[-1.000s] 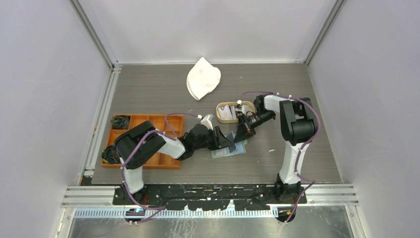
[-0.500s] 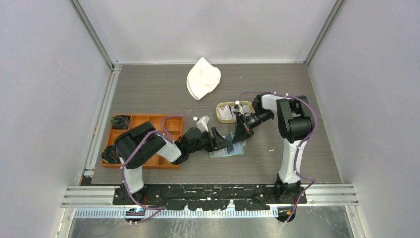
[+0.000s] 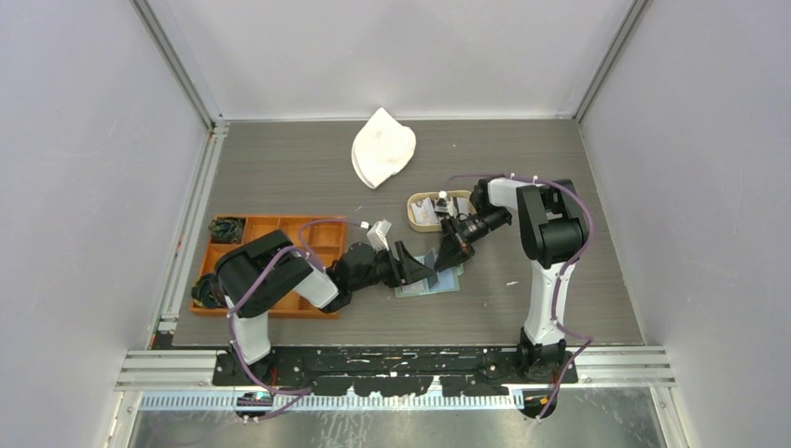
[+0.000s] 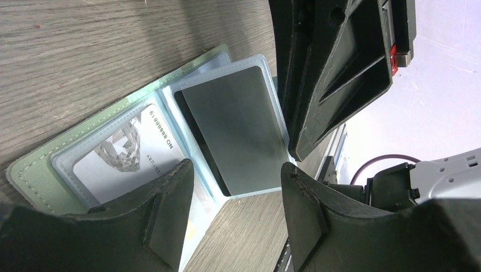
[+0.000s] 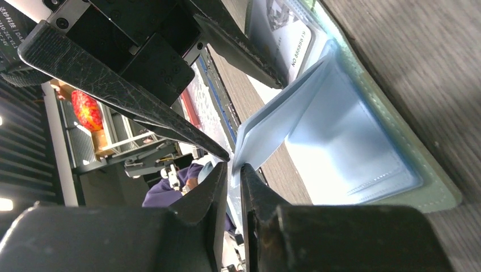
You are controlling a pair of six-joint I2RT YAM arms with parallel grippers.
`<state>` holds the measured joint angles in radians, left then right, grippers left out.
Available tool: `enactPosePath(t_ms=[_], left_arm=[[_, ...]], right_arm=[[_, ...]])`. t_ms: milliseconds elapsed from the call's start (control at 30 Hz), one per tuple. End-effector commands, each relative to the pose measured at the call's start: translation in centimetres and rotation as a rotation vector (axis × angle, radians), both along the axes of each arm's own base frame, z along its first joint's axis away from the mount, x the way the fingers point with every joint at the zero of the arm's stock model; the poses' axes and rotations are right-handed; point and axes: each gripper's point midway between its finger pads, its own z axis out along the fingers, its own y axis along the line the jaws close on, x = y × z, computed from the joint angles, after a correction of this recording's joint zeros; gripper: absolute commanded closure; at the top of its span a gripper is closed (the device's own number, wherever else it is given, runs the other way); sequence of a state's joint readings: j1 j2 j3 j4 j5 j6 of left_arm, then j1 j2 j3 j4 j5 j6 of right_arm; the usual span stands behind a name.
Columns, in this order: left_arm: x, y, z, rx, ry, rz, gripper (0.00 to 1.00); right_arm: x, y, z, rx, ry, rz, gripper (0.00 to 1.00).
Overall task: Put the credit cards into the card holder
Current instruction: Insert the credit card into the card holder.
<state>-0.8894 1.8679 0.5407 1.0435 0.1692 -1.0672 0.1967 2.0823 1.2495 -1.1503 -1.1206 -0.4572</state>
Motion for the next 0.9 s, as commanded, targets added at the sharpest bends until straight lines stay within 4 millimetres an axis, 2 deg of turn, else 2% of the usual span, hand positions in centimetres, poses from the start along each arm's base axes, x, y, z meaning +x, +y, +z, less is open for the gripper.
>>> enactPosePath(t_ms=[0,167,467,867], left_arm=[[0.3,0.0,2.5,-0.07,-0.065,0.008,0.41],[0.4,0.1,3.0,-0.093,-0.087,0.013,0.41],[-0.2,0.5,4.0,-0.107,-0.127,0.0,0.4],[-0.5,0.0,3.4,-0.094,-0.107,-0.016,0.4]], right_arm=[[0.2,1.0,1.3,0.045,-0.039,0.024,0.78],[0.0,1.5,1.2,0.052,-0.041,0.043,0.74],[0.0,1.8,1.5,0.073,-0.034,0.037,0.81],[0.1,1.9,1.0,0.062,-0.034,0.04,0.83]])
